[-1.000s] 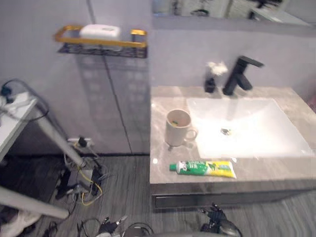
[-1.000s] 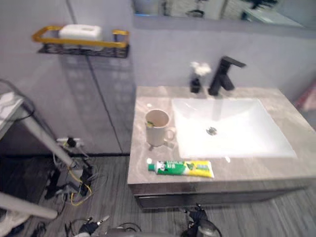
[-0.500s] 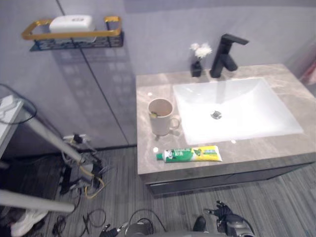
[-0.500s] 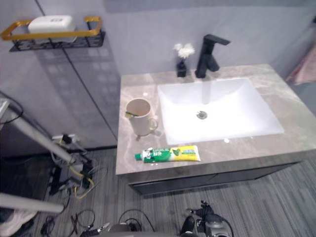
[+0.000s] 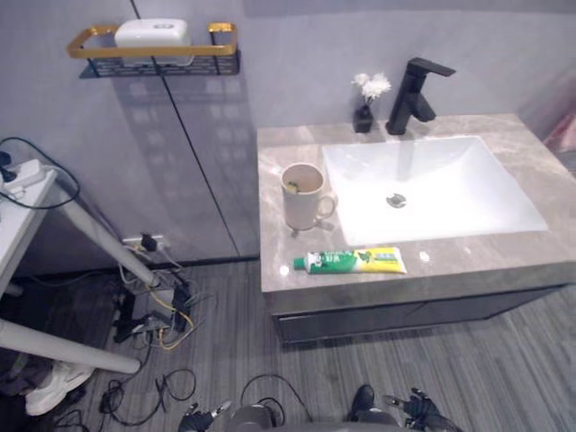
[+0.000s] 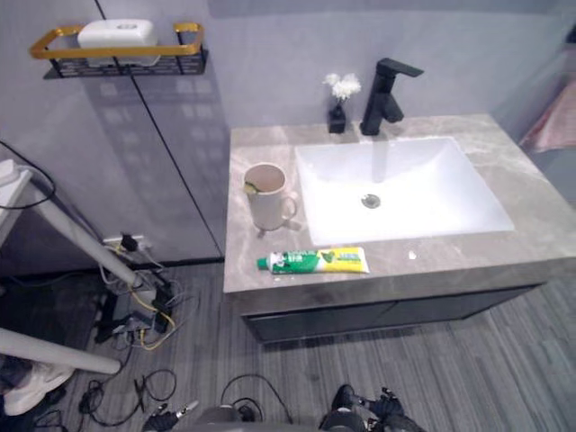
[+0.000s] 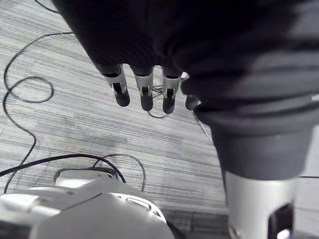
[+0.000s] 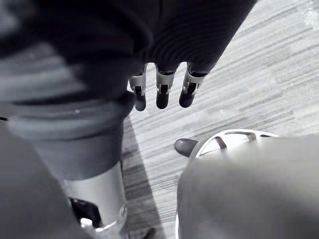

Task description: Organize washtable

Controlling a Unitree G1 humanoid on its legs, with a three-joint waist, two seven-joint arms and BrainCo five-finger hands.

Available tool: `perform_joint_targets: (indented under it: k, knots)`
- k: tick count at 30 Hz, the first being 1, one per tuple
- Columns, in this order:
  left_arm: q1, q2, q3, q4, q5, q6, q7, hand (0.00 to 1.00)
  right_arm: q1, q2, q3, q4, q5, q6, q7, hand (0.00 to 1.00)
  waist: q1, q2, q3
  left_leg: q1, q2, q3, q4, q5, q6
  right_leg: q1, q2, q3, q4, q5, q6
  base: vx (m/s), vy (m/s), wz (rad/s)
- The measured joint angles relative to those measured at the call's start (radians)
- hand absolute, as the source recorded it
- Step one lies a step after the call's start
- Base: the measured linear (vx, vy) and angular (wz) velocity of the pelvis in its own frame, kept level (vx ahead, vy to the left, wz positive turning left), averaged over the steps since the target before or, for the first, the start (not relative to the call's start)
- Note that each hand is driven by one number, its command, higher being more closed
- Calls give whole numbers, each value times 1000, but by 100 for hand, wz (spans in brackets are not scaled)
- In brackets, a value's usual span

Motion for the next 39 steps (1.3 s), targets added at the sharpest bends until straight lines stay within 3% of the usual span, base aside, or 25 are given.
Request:
perform_joint_targets:
  k: [1,2,5,6,7,8,12,17,27,39]
  knots:
    - [2,1,2,-4,1,0,-3,0,1,7,0,-4,2,0,0,0,0,-3,-2,1,1,7,3,-3,5,-4,1,11,-1,-7,10,-136,108,-46]
    - [11,-6,5,-14,1,2,-6,0,-6,20,-1,-8,7,1,0,0,1,24,-5,3,28,27,-9,-1,24,-5,9,15,1,-38,17,-68,88,-33]
    - [17,-9,11,-23,1,0,-7,0,-4,36,-3,12,10,0,2,0,2,22,-31,18,62,52,-12,5,15,3,1,61,151,-77,-56,-4,28,-28]
    - [18,-2,11,-22,1,0,-7,0,-2,37,-4,19,10,1,2,0,3,7,-41,16,59,55,-10,2,10,20,-1,65,128,-92,-48,36,-80,-17]
    - [16,9,11,-19,1,0,-8,0,-7,34,-8,26,9,0,2,0,4,-11,-53,5,54,55,2,-1,0,31,2,63,77,-109,-2,84,-124,-17]
    - [10,6,8,-15,0,1,-8,0,-20,22,-36,45,7,-2,1,0,2,-12,-57,1,64,52,6,5,-12,35,19,63,54,-93,17,81,-119,-15]
    - [8,-3,4,-4,0,-2,-8,0,-40,-21,-39,96,-2,0,2,0,4,24,-60,10,85,53,-20,21,-38,79,77,71,-62,-46,15,78,-88,-11]
    - [1,2,5,5,-2,-4,-3,0,-48,-23,-29,108,-9,-2,6,0,4,19,-56,11,86,17,-63,55,-61,107,107,34,-116,-36,3,73,-64,15]
    - [-6,-6,4,7,-3,-3,13,0,-74,-28,-75,125,-5,-22,-4,0,6,23,-35,57,17,9,-208,143,-47,126,56,-22,-119,-37,5,26,7,20]
    - [21,5,13,7,2,-2,12,0,-27,8,-113,120,10,-20,-23,0,-1,-15,-31,153,-55,2,-337,177,-26,158,1,-17,-91,-55,31,15,38,2]
